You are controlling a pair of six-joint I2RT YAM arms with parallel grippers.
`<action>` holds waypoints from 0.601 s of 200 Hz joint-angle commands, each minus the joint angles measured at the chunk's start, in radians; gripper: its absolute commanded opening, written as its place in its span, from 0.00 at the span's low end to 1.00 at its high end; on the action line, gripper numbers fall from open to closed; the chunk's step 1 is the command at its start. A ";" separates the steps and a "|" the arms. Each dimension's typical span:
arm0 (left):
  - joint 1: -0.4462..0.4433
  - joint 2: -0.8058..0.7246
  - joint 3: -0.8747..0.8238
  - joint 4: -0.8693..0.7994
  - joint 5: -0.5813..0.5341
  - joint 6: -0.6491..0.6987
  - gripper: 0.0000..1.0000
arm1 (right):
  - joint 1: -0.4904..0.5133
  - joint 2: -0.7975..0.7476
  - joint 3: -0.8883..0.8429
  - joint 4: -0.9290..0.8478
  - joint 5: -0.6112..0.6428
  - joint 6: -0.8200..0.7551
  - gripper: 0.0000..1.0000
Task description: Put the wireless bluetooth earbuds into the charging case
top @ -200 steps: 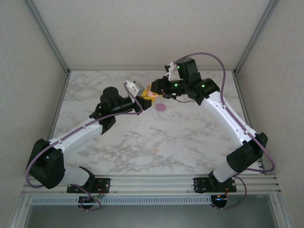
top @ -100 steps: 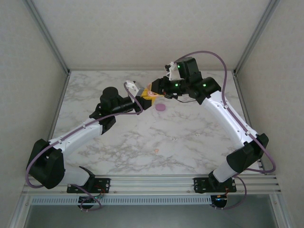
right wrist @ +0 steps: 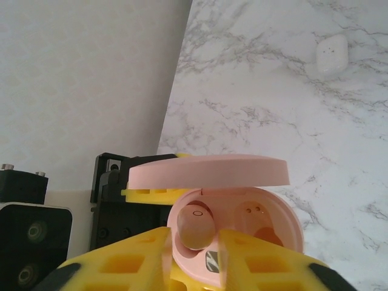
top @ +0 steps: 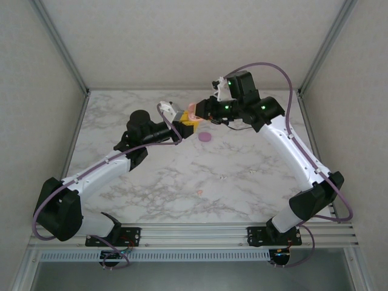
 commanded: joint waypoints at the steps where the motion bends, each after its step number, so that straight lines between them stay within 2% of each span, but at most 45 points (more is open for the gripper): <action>1: -0.007 -0.030 0.043 0.062 0.023 -0.015 0.24 | 0.004 0.031 0.035 -0.029 -0.015 -0.022 0.23; 45: -0.008 -0.032 0.046 0.066 0.039 -0.022 0.24 | 0.003 0.049 0.051 -0.037 -0.046 -0.129 0.20; 76: -0.008 -0.039 0.062 0.058 0.089 -0.041 0.24 | 0.004 0.050 0.075 -0.092 -0.053 -0.351 0.21; 120: -0.007 -0.056 0.083 0.016 0.153 -0.046 0.24 | 0.004 0.012 0.031 -0.044 -0.103 -0.582 0.22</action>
